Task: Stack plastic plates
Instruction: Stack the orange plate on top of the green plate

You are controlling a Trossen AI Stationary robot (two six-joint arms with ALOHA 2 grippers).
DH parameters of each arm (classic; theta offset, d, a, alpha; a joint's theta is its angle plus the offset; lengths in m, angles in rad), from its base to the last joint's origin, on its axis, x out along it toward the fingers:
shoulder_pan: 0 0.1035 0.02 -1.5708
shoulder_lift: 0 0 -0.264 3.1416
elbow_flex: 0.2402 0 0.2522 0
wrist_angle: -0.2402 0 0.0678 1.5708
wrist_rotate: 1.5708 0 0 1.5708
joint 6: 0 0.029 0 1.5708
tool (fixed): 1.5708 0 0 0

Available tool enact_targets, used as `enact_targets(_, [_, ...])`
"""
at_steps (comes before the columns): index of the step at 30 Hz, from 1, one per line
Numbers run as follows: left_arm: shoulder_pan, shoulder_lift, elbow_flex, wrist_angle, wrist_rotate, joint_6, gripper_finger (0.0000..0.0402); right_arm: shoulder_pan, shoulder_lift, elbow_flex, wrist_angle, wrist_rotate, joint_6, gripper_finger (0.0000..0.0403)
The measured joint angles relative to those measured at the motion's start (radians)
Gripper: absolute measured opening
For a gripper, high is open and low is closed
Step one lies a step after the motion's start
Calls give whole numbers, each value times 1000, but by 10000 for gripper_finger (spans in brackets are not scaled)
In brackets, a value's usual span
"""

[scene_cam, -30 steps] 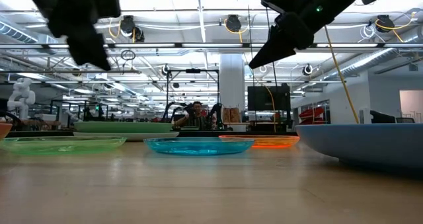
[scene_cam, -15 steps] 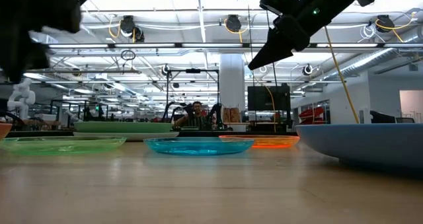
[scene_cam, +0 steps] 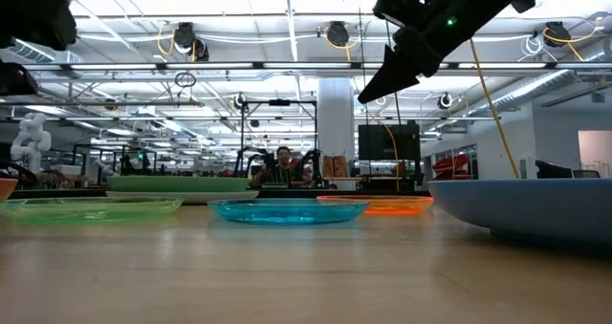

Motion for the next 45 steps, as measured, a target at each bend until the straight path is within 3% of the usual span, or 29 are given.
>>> enact_targets(11, [-72, 16, 0, -33, -79, -53, 150, 0, 0, 0, 0, 0, 0, 178])
enact_targets(38, [-136, 339, -1, 122, -51, -91, 149, 0, 0, 0, 0, 1, 0, 178])
enact_targets(45, [-153, 358, 1, 151, -51, -111, 114, 0, 0, 0, 0, 0, 1, 178])
